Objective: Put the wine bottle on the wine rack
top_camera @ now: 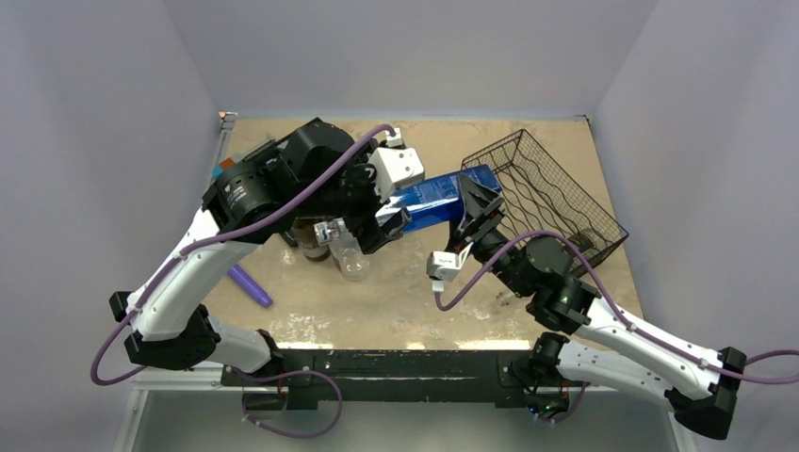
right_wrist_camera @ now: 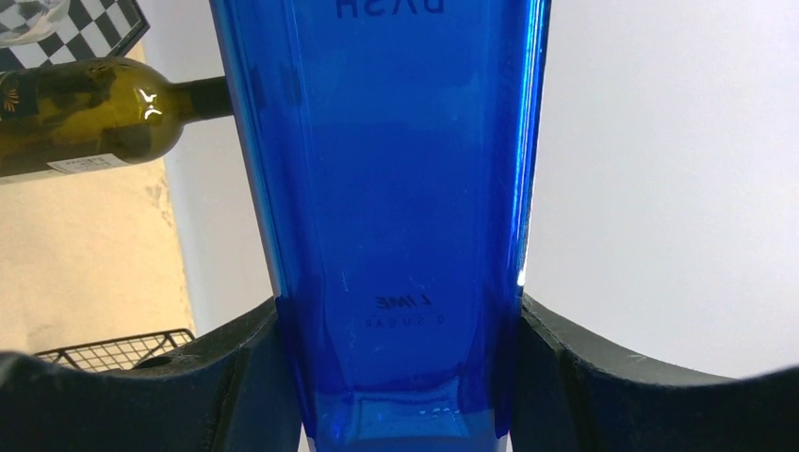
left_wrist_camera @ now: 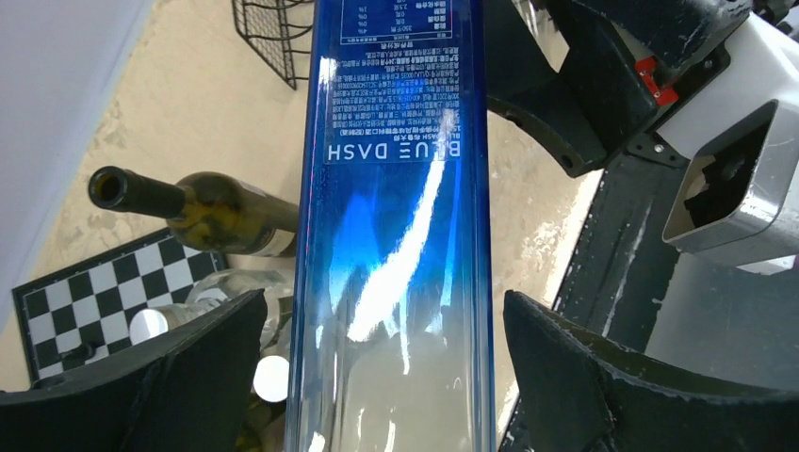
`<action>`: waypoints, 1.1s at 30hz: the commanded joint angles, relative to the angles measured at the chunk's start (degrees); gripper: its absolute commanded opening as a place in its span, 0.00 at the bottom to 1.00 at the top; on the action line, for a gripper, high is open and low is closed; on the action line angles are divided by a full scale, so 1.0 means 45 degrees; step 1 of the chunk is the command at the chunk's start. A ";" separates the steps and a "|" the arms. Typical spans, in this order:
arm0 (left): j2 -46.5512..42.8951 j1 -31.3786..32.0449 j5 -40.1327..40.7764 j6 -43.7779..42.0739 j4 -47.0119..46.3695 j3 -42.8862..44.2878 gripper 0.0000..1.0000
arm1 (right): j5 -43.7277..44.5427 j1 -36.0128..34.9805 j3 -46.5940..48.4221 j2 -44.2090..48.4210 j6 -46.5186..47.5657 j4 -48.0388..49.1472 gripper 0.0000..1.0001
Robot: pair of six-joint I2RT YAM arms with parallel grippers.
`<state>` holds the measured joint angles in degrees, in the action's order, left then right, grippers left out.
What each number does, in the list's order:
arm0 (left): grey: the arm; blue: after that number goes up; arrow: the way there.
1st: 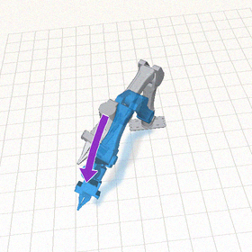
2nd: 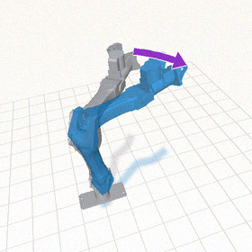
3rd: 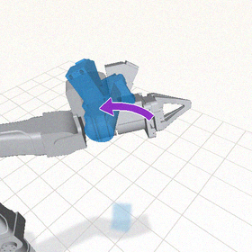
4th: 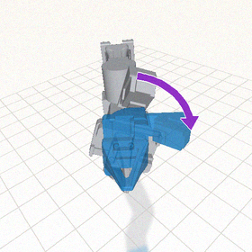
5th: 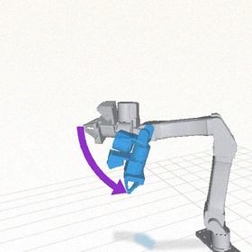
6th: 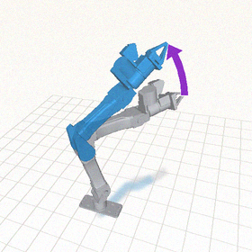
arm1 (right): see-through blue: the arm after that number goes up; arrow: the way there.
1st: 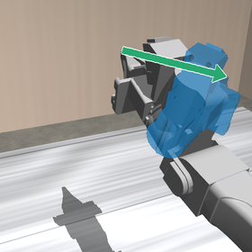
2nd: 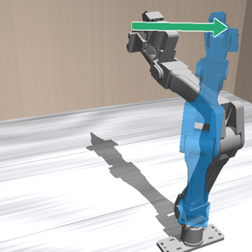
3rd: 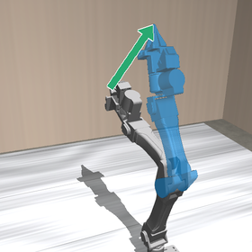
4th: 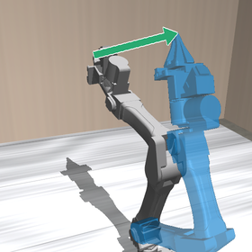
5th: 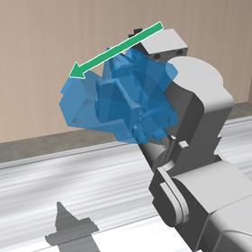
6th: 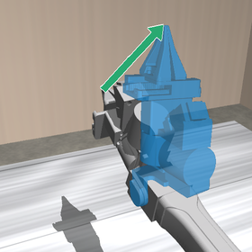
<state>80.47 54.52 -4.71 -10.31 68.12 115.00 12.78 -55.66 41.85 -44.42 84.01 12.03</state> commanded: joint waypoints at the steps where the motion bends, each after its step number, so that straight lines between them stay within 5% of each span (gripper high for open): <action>1: -0.0068 0.0032 -0.0690 -0.0033 0.0689 0.0226 0.99 | 0.0154 -0.0161 0.0451 0.0826 0.0278 0.3177 0.00; 9: -0.0013 0.0032 -0.1415 0.0200 0.1309 0.0061 0.92 | 0.0254 -0.0210 0.0458 0.0692 0.0174 0.3795 0.00; 19: 0.0496 0.0032 -0.2593 0.0306 0.1790 0.0229 0.46 | 0.0158 -0.0331 0.0643 0.0678 -0.0441 0.4064 0.00; 24: 0.0672 0.0049 -0.2954 0.0093 0.1940 0.0235 0.00 | 0.0285 -0.0346 0.0662 0.0724 -0.0640 0.4105 0.00; 33: 0.0786 0.0483 -0.1936 0.0191 0.1556 -0.0234 0.00 | 0.0556 -0.0346 0.0347 0.0738 -0.0683 0.3738 0.00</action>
<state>82.35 54.15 -9.91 -9.04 74.24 115.55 14.76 -56.80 40.75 -43.53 84.07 10.66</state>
